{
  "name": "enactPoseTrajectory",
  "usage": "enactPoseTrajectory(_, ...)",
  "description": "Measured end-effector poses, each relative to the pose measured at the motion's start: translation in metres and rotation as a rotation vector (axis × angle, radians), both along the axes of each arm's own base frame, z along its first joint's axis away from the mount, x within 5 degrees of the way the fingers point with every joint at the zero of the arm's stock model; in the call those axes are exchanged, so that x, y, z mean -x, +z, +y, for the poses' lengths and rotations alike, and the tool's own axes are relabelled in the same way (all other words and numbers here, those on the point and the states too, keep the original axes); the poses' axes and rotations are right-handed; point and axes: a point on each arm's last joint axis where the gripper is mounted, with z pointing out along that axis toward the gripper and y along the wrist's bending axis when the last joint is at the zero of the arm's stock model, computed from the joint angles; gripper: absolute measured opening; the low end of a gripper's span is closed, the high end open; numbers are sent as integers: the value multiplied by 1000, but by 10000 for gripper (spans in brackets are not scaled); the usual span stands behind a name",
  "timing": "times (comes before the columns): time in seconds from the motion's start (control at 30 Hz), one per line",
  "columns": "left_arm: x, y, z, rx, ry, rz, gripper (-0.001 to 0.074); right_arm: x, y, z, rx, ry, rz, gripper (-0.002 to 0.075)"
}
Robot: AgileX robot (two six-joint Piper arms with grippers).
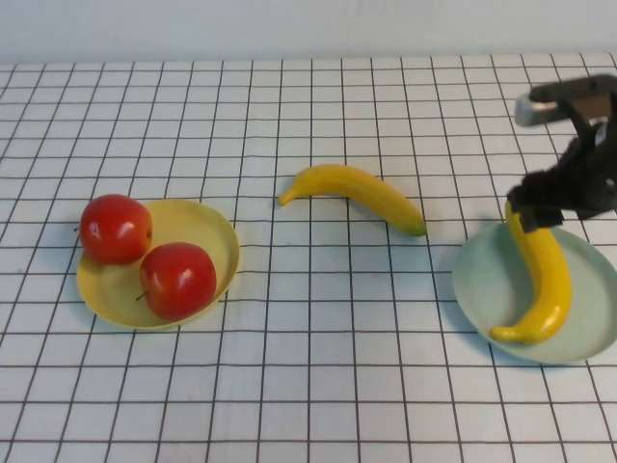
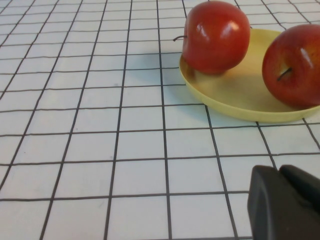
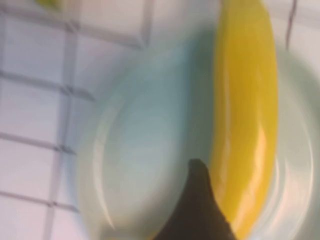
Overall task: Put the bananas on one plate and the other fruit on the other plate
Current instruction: Put another type of fruit in the right plate
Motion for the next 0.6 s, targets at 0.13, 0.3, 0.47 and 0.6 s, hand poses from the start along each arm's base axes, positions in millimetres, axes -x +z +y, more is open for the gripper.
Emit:
enactPoseTrajectory(0.13, 0, 0, 0, 0, 0, 0, -3, -15, 29, 29, -10, 119, -130, 474)
enactPoseTrajectory(0.3, 0, 0, 0, 0, 0, 0, -3, -46, 14, 71, 35, 291, -129, 474)
enactPoseTrajectory(0.47, 0, 0, 0, 0, 0, 0, -3, -75, -16, 111, 84, 441, -71, 475)
enactPoseTrajectory(0.6, 0, 0, 0, 0, 0, 0, -3, -92, -31, 134, 100, 521, -71, 475)
